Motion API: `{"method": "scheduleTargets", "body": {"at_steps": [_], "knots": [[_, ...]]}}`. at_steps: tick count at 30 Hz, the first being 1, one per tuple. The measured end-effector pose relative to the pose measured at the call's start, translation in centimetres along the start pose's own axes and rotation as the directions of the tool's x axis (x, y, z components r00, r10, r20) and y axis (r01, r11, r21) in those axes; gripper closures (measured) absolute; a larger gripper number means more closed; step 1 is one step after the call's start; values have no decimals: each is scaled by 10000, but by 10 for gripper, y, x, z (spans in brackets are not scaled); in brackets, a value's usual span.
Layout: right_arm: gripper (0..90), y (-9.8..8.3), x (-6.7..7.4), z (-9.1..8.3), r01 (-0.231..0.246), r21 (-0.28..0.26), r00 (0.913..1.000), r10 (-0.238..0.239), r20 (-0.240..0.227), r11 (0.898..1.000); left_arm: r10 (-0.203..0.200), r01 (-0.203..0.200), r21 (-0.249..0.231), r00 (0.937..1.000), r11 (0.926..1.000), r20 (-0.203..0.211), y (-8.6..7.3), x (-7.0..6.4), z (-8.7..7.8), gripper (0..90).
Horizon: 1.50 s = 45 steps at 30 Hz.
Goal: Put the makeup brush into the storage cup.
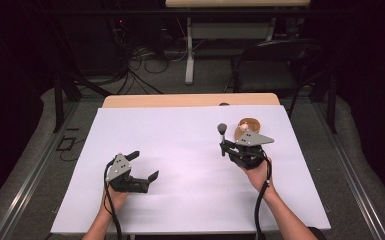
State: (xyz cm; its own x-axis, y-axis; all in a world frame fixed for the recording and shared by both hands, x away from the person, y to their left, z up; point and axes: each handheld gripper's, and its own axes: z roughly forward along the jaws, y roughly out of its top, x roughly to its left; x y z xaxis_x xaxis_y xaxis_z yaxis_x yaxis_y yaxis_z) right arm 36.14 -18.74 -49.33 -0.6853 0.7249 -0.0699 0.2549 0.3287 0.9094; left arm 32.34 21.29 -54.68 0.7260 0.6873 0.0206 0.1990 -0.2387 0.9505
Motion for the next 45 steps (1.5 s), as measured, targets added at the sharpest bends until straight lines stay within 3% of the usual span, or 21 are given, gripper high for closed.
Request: {"method": "scheduleTargets", "body": {"at_steps": [15, 45], "knots": [[790, -1, -16, -15, -144, -25, 9993, 145, 332, 9999, -389, 385, -89, 9983, 9992, -440, -9, 6, -14, 2], [790, -7, -50, -39, -648, 40, 9928, 641, 1015, 9979, -338, 338, 9, 9987, 9994, -382, -11, 11, -15, 2]]}}
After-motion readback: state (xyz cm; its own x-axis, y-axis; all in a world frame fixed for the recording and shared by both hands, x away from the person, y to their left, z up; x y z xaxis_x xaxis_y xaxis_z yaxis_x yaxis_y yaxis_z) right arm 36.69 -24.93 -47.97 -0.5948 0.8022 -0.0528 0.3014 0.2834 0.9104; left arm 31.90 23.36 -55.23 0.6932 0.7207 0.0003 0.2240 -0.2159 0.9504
